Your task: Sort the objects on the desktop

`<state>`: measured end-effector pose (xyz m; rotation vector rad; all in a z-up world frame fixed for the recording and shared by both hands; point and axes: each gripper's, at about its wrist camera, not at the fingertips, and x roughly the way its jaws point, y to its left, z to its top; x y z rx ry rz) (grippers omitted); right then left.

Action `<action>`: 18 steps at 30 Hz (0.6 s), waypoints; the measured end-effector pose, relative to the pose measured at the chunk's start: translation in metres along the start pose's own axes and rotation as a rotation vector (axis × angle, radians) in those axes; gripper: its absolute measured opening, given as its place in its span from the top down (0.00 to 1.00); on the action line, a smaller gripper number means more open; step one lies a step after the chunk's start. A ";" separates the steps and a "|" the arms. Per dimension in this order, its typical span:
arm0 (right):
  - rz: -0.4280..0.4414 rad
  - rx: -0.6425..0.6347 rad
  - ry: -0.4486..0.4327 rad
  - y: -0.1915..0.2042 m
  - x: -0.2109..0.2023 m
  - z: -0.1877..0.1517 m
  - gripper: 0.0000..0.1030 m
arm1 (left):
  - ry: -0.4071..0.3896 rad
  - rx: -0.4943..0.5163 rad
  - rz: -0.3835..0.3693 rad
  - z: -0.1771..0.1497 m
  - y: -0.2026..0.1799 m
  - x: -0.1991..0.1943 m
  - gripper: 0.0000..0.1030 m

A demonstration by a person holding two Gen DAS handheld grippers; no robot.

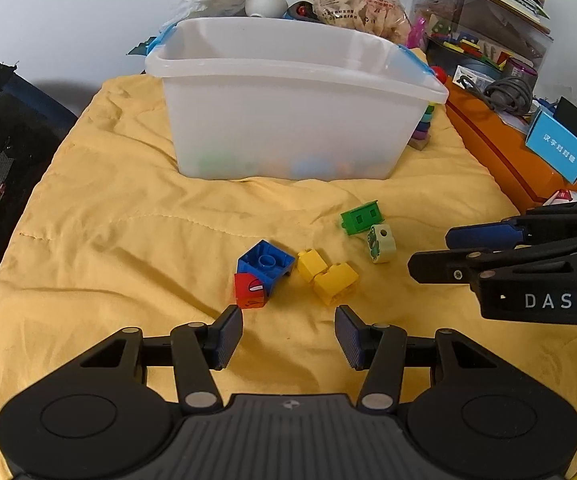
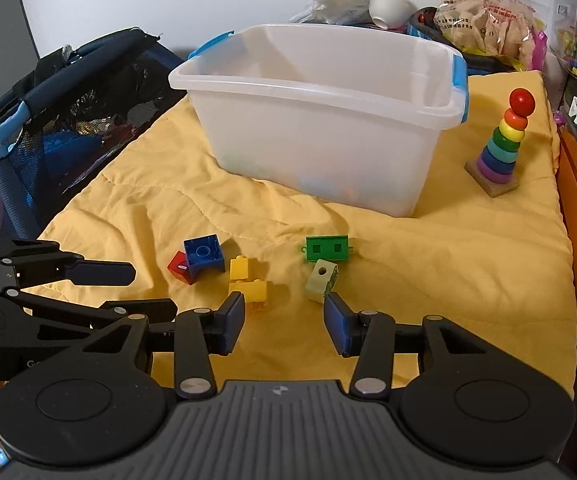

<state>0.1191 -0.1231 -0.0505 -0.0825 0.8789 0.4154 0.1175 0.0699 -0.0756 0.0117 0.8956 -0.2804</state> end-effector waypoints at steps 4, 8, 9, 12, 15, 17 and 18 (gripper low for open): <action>-0.004 0.006 0.000 -0.003 0.001 0.001 0.53 | 0.002 -0.004 -0.002 0.001 0.001 0.002 0.47; -0.007 0.010 0.002 -0.005 0.002 0.000 0.53 | 0.010 -0.010 -0.009 0.001 0.002 0.005 0.47; -0.008 0.011 0.003 -0.006 0.003 0.000 0.53 | 0.014 -0.010 -0.010 0.001 0.003 0.006 0.47; -0.010 0.013 0.011 -0.007 0.005 -0.002 0.53 | 0.023 -0.010 -0.018 0.000 0.003 0.010 0.47; -0.019 0.010 0.021 -0.008 0.008 -0.003 0.53 | 0.035 -0.012 -0.024 -0.001 0.004 0.013 0.47; -0.024 0.010 0.029 -0.009 0.011 -0.004 0.53 | 0.041 -0.011 -0.029 -0.001 0.004 0.016 0.47; -0.022 0.011 0.031 -0.010 0.012 -0.004 0.53 | 0.043 -0.010 -0.030 -0.001 0.005 0.016 0.47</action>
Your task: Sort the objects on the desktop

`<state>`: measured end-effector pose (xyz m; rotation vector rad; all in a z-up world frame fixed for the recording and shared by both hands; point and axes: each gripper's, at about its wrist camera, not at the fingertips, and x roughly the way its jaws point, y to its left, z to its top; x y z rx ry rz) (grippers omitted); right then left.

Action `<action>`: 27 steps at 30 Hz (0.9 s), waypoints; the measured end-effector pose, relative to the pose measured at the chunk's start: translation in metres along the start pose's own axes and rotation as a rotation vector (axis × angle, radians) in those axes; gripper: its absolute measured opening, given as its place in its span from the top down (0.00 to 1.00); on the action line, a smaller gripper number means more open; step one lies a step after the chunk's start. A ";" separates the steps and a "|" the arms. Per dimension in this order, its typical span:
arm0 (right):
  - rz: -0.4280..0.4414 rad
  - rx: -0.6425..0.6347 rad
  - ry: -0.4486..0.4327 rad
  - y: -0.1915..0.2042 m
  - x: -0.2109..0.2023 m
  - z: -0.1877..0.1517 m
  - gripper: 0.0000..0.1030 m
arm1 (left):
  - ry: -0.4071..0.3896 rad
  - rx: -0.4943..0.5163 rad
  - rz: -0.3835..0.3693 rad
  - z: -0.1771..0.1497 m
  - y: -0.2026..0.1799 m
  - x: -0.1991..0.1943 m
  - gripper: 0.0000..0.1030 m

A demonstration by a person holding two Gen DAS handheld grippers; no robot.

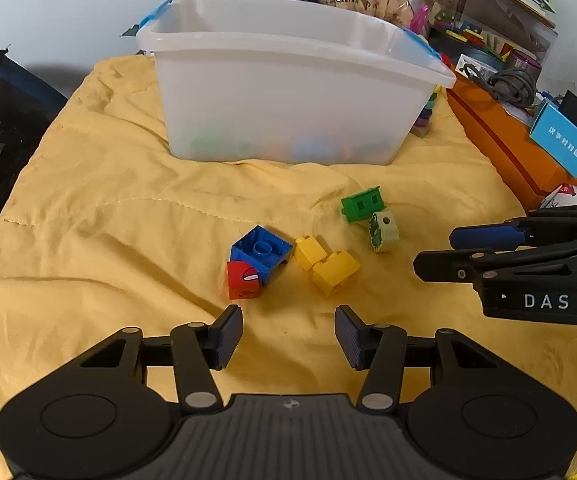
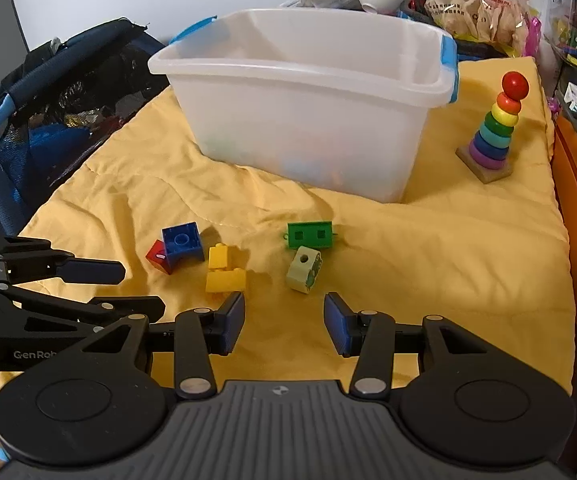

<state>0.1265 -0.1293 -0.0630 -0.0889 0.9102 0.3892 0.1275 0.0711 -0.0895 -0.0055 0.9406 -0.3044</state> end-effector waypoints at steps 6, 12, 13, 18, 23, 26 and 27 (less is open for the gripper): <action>-0.008 -0.012 0.017 -0.001 0.008 -0.001 0.53 | 0.004 -0.003 -0.009 0.003 0.003 0.003 0.47; -0.013 -0.013 0.018 -0.002 0.011 0.001 0.53 | 0.018 -0.010 -0.012 0.006 0.007 0.009 0.47; -0.015 -0.014 0.014 -0.003 0.011 0.001 0.53 | 0.019 -0.009 -0.014 0.006 0.008 0.010 0.47; -0.025 0.000 0.014 -0.006 0.014 0.004 0.53 | 0.024 -0.004 -0.019 0.008 0.010 0.012 0.47; -0.027 0.005 0.012 -0.009 0.014 0.004 0.53 | 0.027 -0.003 -0.022 0.009 0.010 0.013 0.47; -0.029 0.004 0.014 -0.009 0.014 0.004 0.53 | 0.025 0.000 -0.024 0.009 0.010 0.013 0.47; -0.028 0.004 0.014 -0.010 0.014 0.004 0.53 | 0.025 0.001 -0.023 0.009 0.009 0.013 0.47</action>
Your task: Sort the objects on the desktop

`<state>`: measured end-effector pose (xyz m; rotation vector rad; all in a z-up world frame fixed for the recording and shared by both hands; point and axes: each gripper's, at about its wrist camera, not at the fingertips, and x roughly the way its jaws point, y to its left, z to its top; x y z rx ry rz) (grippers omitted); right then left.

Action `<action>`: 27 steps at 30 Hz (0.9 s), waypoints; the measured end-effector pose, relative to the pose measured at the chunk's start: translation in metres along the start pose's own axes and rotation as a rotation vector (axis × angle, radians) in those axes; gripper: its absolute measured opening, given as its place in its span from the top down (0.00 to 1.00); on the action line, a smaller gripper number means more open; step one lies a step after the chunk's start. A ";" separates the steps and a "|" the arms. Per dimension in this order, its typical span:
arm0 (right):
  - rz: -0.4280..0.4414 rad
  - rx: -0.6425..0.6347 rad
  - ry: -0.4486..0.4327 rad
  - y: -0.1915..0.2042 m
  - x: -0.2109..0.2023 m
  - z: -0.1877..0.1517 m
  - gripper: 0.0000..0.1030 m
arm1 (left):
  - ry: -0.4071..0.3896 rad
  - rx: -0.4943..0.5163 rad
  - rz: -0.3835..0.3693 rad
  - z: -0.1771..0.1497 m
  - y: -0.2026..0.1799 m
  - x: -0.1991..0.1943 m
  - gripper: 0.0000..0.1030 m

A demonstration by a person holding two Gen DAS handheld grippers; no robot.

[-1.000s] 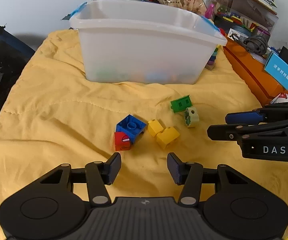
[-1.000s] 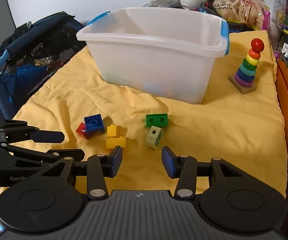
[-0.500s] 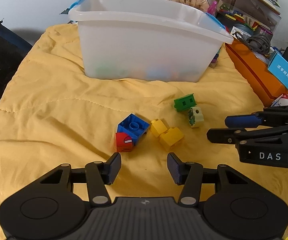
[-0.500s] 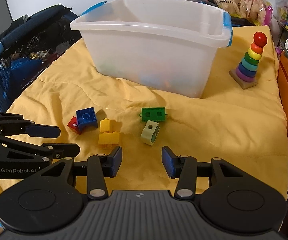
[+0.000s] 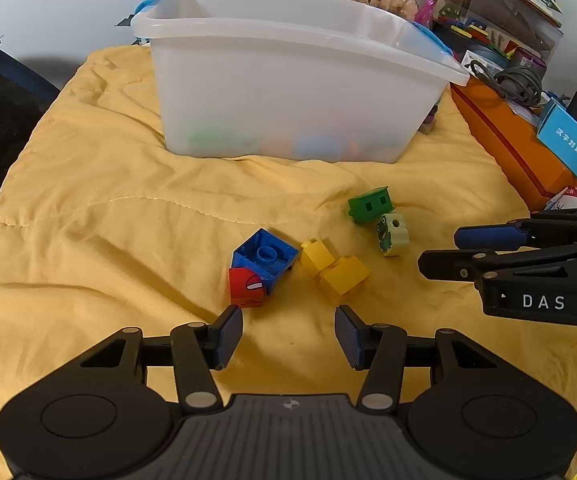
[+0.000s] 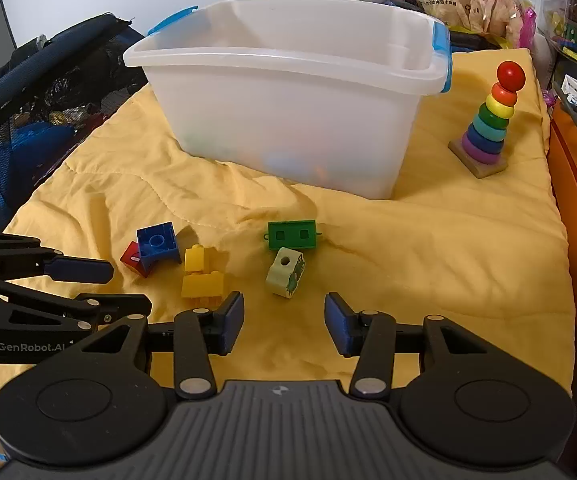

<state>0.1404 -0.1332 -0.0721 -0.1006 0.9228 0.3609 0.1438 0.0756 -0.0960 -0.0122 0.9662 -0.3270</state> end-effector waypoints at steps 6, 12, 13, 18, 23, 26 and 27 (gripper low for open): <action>0.000 0.000 -0.004 -0.001 -0.002 -0.001 0.52 | -0.003 0.002 0.001 -0.001 -0.001 -0.001 0.47; 0.000 -0.002 -0.005 -0.001 -0.003 -0.001 0.52 | -0.010 -0.003 0.003 -0.002 -0.002 -0.003 0.47; 0.000 -0.001 -0.006 -0.001 -0.003 -0.002 0.52 | -0.011 -0.002 0.003 -0.002 -0.003 -0.003 0.47; 0.003 0.000 -0.004 0.000 -0.005 -0.005 0.52 | -0.005 -0.003 0.001 -0.004 -0.003 -0.003 0.47; 0.005 0.000 -0.003 0.000 -0.006 -0.005 0.52 | -0.002 0.001 0.000 -0.005 -0.004 -0.004 0.47; 0.006 -0.001 -0.001 0.001 -0.006 -0.005 0.52 | 0.002 0.000 0.000 -0.005 -0.005 -0.003 0.47; 0.007 -0.001 0.000 0.001 -0.005 -0.005 0.52 | 0.002 0.000 0.000 -0.006 -0.005 -0.003 0.47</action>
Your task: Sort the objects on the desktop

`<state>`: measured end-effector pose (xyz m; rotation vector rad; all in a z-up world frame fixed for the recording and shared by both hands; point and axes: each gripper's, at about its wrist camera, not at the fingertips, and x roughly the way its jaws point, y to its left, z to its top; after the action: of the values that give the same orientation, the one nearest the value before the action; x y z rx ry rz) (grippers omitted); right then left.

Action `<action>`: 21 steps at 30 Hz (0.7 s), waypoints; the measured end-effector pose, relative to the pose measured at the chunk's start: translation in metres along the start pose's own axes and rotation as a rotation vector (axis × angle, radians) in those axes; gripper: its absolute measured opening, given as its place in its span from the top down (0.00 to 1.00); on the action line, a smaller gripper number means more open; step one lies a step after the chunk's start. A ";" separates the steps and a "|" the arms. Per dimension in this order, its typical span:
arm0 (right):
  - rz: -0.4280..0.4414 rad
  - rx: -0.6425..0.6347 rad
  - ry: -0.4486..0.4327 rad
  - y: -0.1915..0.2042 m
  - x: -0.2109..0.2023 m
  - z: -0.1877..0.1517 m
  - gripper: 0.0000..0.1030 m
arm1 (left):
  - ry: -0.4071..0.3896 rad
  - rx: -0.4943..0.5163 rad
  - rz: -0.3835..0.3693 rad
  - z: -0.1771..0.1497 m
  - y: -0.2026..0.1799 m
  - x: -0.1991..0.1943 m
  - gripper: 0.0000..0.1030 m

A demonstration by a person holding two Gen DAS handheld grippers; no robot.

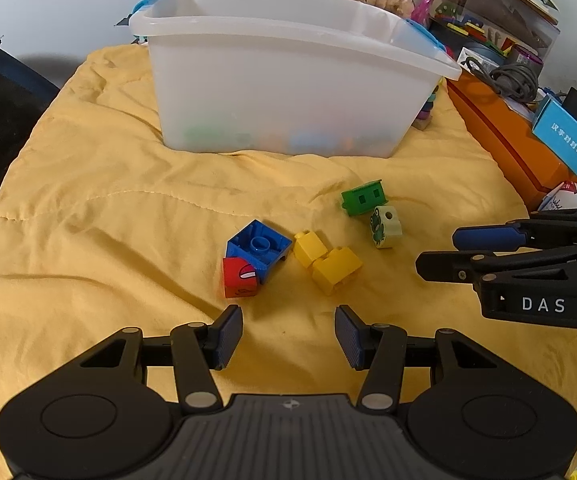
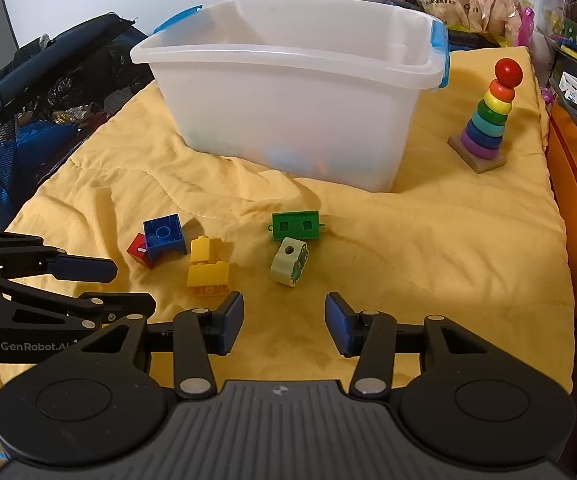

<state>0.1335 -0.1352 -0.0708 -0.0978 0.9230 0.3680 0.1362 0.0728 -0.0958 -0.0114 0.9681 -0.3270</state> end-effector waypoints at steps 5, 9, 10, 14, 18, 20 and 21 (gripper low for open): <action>0.001 -0.001 0.002 0.001 0.000 0.001 0.52 | 0.001 -0.002 0.000 0.000 0.000 0.000 0.47; -0.001 0.000 -0.002 0.001 0.000 0.001 0.52 | 0.001 -0.004 -0.002 0.000 0.001 0.001 0.47; -0.003 0.000 -0.002 0.001 0.000 0.001 0.52 | 0.001 -0.004 -0.002 0.000 0.001 0.001 0.47; -0.002 0.001 0.001 0.001 0.001 0.000 0.52 | 0.002 -0.006 0.000 0.000 0.001 0.001 0.47; -0.003 0.001 -0.001 0.001 0.001 0.001 0.52 | 0.001 -0.003 -0.002 0.000 0.001 0.001 0.47; -0.003 0.001 0.000 0.000 0.002 0.001 0.52 | 0.000 -0.002 -0.003 0.001 0.001 0.001 0.47; -0.003 0.003 0.000 0.000 0.002 0.001 0.52 | 0.000 -0.002 -0.003 0.001 0.001 0.001 0.47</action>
<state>0.1351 -0.1349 -0.0715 -0.0966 0.9231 0.3637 0.1378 0.0730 -0.0964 -0.0147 0.9681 -0.3287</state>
